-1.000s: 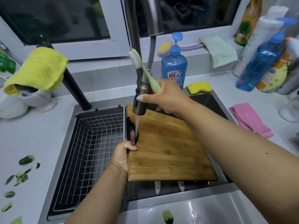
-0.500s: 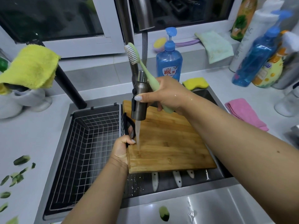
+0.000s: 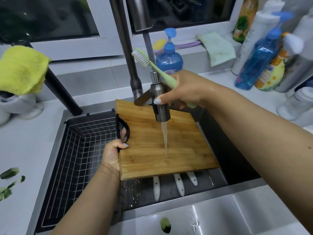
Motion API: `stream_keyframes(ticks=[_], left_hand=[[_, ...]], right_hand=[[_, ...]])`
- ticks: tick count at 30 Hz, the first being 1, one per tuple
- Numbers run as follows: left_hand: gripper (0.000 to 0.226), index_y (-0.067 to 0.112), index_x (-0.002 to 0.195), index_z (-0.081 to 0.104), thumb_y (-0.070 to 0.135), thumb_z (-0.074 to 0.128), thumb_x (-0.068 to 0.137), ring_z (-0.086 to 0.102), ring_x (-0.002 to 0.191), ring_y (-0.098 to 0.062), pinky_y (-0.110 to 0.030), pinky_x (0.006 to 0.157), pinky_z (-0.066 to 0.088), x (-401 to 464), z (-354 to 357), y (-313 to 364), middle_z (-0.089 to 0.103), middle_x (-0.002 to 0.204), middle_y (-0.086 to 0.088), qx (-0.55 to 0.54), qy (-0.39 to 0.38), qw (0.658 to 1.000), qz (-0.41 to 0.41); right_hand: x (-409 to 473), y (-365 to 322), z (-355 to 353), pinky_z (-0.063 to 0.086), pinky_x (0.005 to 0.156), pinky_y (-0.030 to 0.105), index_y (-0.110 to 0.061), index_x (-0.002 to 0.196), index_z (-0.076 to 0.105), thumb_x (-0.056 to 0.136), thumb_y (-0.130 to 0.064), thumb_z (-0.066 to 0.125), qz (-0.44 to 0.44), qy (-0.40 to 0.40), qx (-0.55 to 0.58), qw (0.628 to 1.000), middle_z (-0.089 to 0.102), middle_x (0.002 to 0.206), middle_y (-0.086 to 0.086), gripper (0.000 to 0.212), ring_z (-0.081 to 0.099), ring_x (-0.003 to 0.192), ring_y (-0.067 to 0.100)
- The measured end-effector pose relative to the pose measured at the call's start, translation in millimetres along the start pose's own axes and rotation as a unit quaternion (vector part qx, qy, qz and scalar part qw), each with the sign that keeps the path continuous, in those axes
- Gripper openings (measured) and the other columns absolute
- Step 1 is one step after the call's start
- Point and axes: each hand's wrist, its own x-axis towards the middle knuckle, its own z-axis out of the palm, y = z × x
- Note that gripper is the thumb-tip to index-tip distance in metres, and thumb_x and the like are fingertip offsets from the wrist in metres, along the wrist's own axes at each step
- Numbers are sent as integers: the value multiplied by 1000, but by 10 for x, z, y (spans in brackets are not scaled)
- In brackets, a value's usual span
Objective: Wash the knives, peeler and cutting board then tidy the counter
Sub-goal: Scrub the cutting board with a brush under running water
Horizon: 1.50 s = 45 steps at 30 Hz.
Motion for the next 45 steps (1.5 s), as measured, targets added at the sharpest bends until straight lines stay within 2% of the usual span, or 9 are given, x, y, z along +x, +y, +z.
stream_keyframes(ticks=[5,10,14,22,27,33,36,41,45], left_hand=[[47,25,74,78,7,65,33,71,79,-30,-54,64,57,-142,30,78,73,93,-5,10,-20,1000,-6],[56,27,79,77,5,73,28,70,88,-32,-57,71,55,-206,-112,163,69,108,-4,5,0,1000,-5],[62,25,75,76,4,78,17,71,81,-31,-52,61,56,-294,-122,205,72,100,-4,3,11,1000,3],[62,27,82,76,6,76,24,70,86,-33,-56,68,55,-350,-215,197,69,103,-5,5,6,1000,-5],[57,22,86,75,5,69,32,70,81,-34,-55,65,56,-409,-143,148,70,99,-10,5,-20,1000,-15],[61,22,85,76,5,75,26,70,81,-33,-54,68,55,-431,-150,99,71,96,-9,6,-25,1000,-9],[66,24,91,75,6,75,28,69,86,-34,-56,72,54,-410,-223,93,70,103,-10,11,-29,999,-12],[67,24,92,75,5,75,28,69,88,-34,-56,73,54,-449,-236,93,69,105,-10,11,-25,999,-17],[62,21,90,76,4,74,30,69,85,-35,-56,68,55,-526,-221,144,71,101,-12,8,-55,998,-16]], right_hand=[[-24,18,-160,45,44,16,-13,81,51,69,-36,82,-2,13,-63,998,50,62,-5,40,53,47,2],[-39,60,-253,49,47,19,1,99,58,71,-38,80,-14,29,-104,994,55,78,6,52,56,67,13],[-53,84,-259,50,49,20,-6,92,59,71,-38,79,-14,33,-105,994,54,74,2,43,56,67,12],[20,80,29,56,55,30,-10,87,55,69,-41,81,-9,48,-55,997,50,70,2,44,55,64,15],[92,61,320,55,54,27,-27,70,55,74,-33,80,-31,77,19,996,51,58,-14,26,53,60,4],[274,87,491,48,52,17,-23,91,60,77,-35,77,-63,134,18,989,59,74,-11,25,57,70,4],[361,122,462,47,63,25,-23,96,61,78,-38,75,-65,165,-17,984,61,80,-10,28,55,74,6],[372,189,327,34,54,21,-32,91,49,81,-41,72,-72,180,-78,978,50,69,-15,27,46,64,2],[324,269,185,44,63,30,-30,93,55,81,-42,71,-74,186,-123,972,55,72,-11,23,51,65,7]])
